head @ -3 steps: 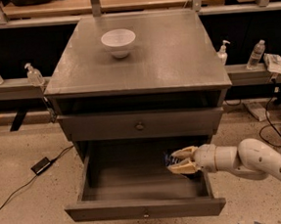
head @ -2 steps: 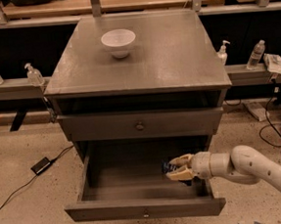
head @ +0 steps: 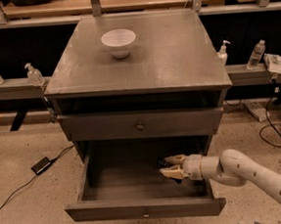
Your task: Place rxbar blueberry into middle drawer
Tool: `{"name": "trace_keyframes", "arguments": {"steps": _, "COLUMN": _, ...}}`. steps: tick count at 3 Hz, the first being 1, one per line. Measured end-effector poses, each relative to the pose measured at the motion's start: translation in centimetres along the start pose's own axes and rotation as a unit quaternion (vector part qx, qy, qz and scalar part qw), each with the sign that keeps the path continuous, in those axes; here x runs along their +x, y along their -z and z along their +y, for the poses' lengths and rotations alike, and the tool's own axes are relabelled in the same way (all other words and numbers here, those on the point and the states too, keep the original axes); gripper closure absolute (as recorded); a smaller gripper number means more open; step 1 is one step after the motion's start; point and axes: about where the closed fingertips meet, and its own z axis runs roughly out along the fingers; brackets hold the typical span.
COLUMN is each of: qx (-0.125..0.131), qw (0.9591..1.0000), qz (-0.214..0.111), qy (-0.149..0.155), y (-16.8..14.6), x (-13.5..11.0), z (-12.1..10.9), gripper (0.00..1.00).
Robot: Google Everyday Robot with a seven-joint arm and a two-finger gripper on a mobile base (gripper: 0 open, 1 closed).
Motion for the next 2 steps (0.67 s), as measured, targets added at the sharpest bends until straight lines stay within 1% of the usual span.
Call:
{"name": "trace_keyframes", "arguments": {"steps": 1, "qx": 0.000, "qw": 1.0000, "qz": -0.004, "qy": -0.003, "y": -0.49, "x": -0.04, "z": -0.01, "gripper": 0.00}}
{"name": "trace_keyframes", "arguments": {"steps": 2, "qx": 0.000, "qw": 1.0000, "qz": -0.004, "qy": -0.003, "y": -0.49, "x": -0.04, "z": -0.01, "gripper": 0.00}}
